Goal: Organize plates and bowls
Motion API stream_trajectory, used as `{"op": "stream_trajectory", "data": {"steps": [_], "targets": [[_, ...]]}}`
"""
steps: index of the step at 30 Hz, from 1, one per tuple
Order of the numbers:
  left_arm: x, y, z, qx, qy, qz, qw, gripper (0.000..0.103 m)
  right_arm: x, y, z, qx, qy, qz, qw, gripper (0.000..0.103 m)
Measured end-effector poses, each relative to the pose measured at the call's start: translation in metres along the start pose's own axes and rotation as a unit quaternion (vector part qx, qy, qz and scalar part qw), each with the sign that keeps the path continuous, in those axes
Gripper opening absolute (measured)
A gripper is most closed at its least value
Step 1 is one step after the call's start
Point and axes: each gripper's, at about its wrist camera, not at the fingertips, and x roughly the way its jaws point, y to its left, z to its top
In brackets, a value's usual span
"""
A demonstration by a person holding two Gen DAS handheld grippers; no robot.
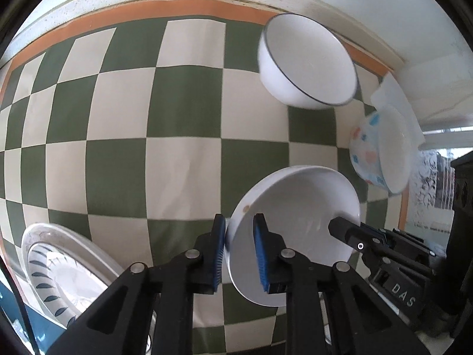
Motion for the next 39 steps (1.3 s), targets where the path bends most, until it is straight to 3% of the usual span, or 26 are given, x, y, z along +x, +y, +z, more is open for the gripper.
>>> {"op": "stream_trajectory", "data": {"steps": [11, 21, 39], "targets": [[-0.006, -0.017, -0.037, 0.034, 0.023, -0.003, 0.9991, 0.017, -0.020, -0.014, -0.041, 0.022, 0.022, 0.012, 0.999, 0.009], [0.020, -0.012, -0.057, 0.034, 0.058, -0.002, 0.9977, 0.017, 0.002, -0.026, -0.077, 0.035, 0.057, 0.010, 0.998, 0.009], [0.029, -0.007, -0.056, 0.018, 0.083, 0.000, 0.9964, 0.018, 0.026, -0.030, -0.074, 0.049, 0.094, 0.024, 0.994, 0.012]]}}
